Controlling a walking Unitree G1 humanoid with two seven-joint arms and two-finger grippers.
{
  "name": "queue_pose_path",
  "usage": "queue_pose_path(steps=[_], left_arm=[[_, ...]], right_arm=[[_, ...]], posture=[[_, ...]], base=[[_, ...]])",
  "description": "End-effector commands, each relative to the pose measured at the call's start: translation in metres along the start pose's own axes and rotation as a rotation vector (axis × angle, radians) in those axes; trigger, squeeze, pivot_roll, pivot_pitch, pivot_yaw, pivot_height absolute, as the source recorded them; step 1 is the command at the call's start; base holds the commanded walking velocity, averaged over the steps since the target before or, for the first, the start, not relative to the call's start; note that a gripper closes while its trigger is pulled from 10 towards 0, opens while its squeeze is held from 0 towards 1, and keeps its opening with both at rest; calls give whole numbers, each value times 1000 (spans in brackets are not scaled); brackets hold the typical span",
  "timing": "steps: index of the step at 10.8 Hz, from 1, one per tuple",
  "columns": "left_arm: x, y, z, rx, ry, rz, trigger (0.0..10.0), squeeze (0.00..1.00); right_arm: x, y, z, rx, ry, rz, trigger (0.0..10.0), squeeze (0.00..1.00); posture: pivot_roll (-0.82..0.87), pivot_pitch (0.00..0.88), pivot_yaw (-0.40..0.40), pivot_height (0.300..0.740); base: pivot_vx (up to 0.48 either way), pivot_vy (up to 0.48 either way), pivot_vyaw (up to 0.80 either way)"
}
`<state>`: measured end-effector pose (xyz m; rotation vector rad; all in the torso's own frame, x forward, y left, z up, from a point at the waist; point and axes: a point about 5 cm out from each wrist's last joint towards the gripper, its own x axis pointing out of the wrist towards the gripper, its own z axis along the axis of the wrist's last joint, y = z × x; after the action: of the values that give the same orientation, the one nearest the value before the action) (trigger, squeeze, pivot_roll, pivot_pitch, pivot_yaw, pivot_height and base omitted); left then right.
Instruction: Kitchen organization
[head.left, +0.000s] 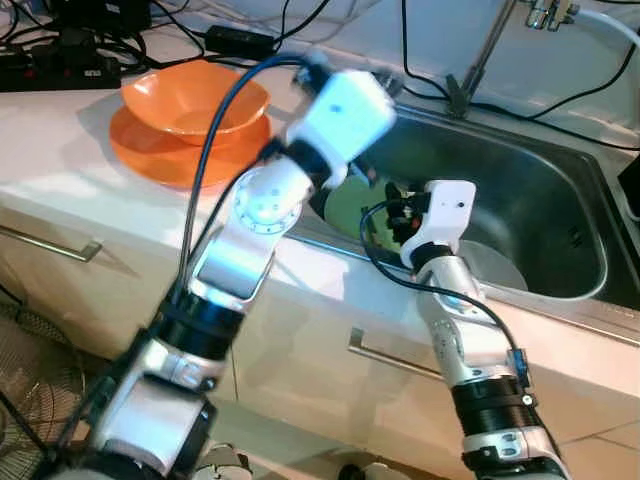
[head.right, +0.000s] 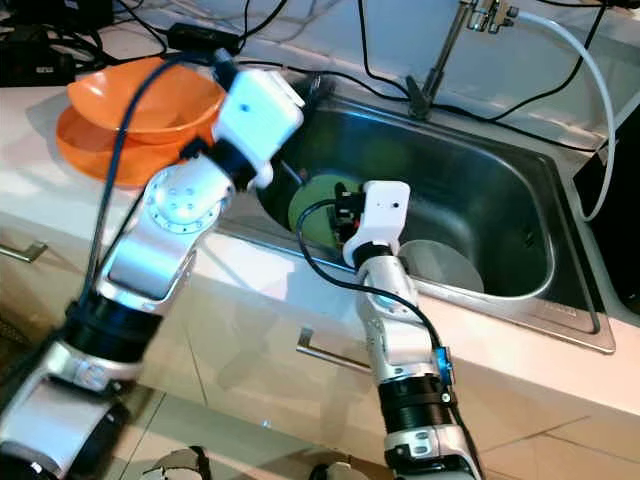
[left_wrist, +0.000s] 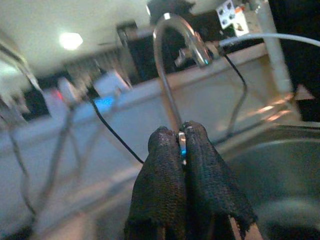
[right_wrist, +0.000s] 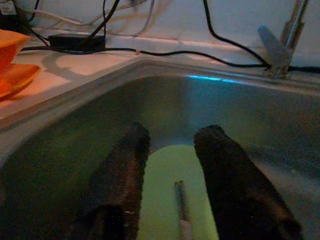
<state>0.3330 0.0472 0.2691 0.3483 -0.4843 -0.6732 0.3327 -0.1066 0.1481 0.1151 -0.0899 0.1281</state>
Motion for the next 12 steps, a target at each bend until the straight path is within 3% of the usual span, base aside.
queue_pose_path(steps=[1, 5, 6, 7, 12], left_arm=[[-1, 2, 2, -59, -8, -12, 10000, 0], [-12, 7, -2, -260, -1, -35, 10000, 0], [-15, 6, -4, -290, 22, -71, 10000, 0], [-17, 5, -6, -306, 39, -100, 10000, 0], [-21, -7, -5, -354, 63, -229, 10000, 0]], right_arm=[[0, -7, 4, -37, -23, -15, 10000, 1000], [2, -1, 9, -54, -58, 12, 10000, 1000], [2, 1, 9, -63, -65, 25, 10000, 886], [2, 4, 10, -72, -73, 39, 10000, 0], [2, 13, 12, -52, -95, 88, 10000, 0]], posture=[[50, 68, -140, 740], [54, 62, -143, 740], [55, 57, -141, 740], [55, 55, -141, 740], [57, 55, -137, 740]], base=[[0, 0, 0], [0, 0, 0], [0, 0, 0], [0, 0, 0], [0, 0, 0]])
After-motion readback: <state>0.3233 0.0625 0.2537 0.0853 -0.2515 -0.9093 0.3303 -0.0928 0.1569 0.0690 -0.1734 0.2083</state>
